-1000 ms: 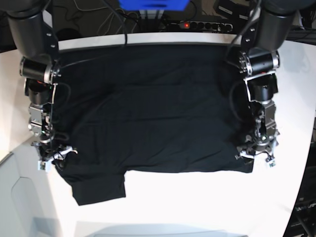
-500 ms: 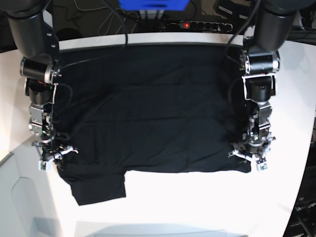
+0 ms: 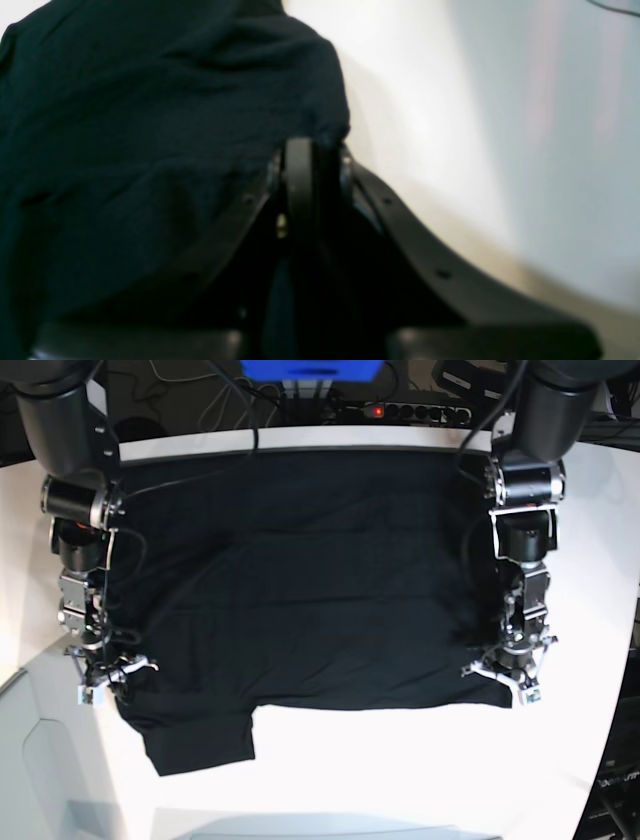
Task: Fold the T-shirt properly
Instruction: 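Lift the hem corners with both grippers and fold them toward the collar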
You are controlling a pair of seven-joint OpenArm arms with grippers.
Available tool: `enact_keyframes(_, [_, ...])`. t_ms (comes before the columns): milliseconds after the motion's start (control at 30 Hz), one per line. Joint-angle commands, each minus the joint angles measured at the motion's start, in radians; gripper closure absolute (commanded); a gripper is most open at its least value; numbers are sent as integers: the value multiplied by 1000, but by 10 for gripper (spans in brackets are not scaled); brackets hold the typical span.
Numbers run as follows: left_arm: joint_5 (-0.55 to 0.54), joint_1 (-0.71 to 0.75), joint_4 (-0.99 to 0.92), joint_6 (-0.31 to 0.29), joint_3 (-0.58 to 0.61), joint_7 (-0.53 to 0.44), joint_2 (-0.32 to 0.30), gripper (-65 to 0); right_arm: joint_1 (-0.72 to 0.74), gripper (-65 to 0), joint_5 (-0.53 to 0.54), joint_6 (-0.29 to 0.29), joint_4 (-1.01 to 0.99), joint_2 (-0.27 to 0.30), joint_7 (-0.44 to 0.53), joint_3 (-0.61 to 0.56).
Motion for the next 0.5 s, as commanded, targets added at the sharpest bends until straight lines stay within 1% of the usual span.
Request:
enact_keyframes(0, [5,-7,43,1,-1,-6,-11,0,20,-36,-3,4,37,4,-9,3])
enact_keyframes(167, [5,108,310,2,-3,8,-13,0,-47,-35,-2,4,208,2,-18,3])
enact_keyframes(267, [5,163,426,2,-12,82,-13,0,-101,-35,0,4,323,2,-20,5])
enact_keyframes(333, [5,211,503,2,-67,117,-7,0,-142,-35,0,4,404,2,-20,5])
enact_keyframes(467, [4,292,627,1,-156,166,-5,0,-227,-36,0,11,547,2,-38,83])
